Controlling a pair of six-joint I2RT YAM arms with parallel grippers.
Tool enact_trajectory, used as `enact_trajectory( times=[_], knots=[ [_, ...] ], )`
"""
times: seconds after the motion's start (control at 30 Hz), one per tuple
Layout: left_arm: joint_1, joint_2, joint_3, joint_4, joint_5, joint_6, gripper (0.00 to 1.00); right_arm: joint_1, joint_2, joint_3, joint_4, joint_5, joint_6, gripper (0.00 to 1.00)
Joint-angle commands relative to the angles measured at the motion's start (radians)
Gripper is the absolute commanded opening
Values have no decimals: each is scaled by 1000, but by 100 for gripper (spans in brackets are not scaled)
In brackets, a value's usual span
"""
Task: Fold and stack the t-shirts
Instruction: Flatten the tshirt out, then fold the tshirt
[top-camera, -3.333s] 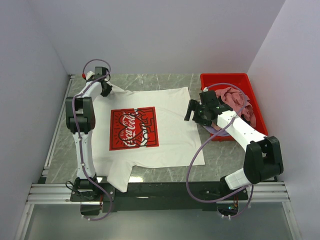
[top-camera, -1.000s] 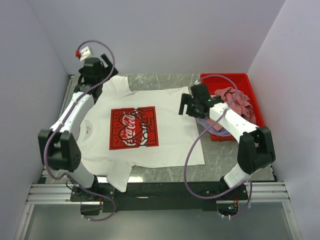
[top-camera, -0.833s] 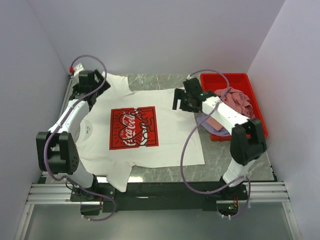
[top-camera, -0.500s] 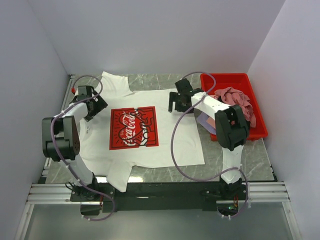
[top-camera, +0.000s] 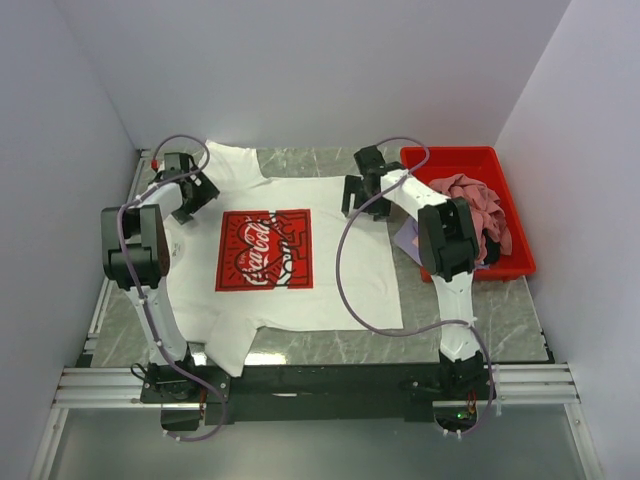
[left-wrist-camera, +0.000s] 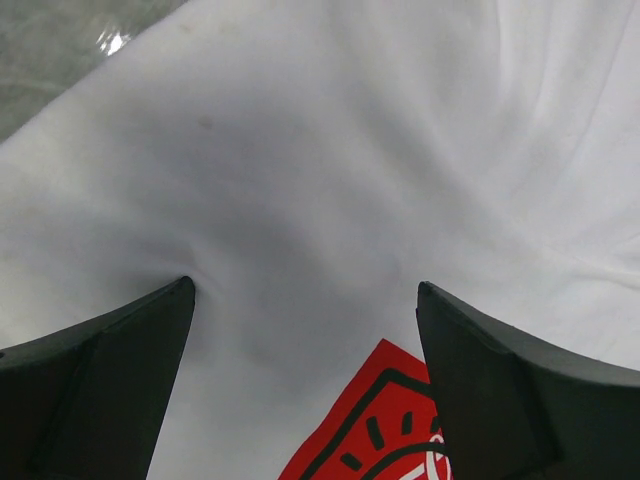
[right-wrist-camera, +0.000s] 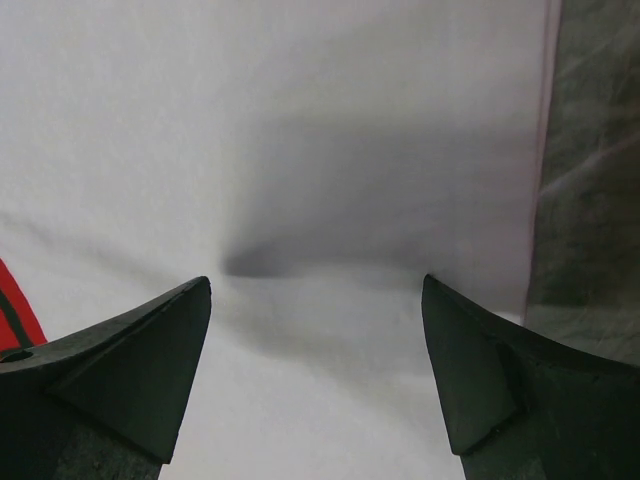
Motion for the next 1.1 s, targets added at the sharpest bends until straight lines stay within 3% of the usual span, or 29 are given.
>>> enact_trajectory(
  times=[0.0,0.33,0.5,0.67,0.8,0.93,1.07],
  knots=[
    [1,81,63,-51,26,-16,99,-26,54,86,-61,5,-10,92],
    [1,196,328,-101,75,25,99,-78,180,342,-165,-2,-49,91],
    [-2,83,358,-145,59,35,99,-74,74,364,-166,3,-76,92],
    [-2,-201,39,-124,-3,-42,99,-14,-174,158,-116,44,-115,92],
    [1,-530,-263,-160,-121,-166,99,144,-362,-70,-19,23,-167,92],
    [1,-777,-542,-255,-245,-329,100,411,-481,-271,110,-101,-204,92],
    [32,-974,-689,-329,-276,-406,99,651,-457,-285,221,-248,-219,90]
  ],
)
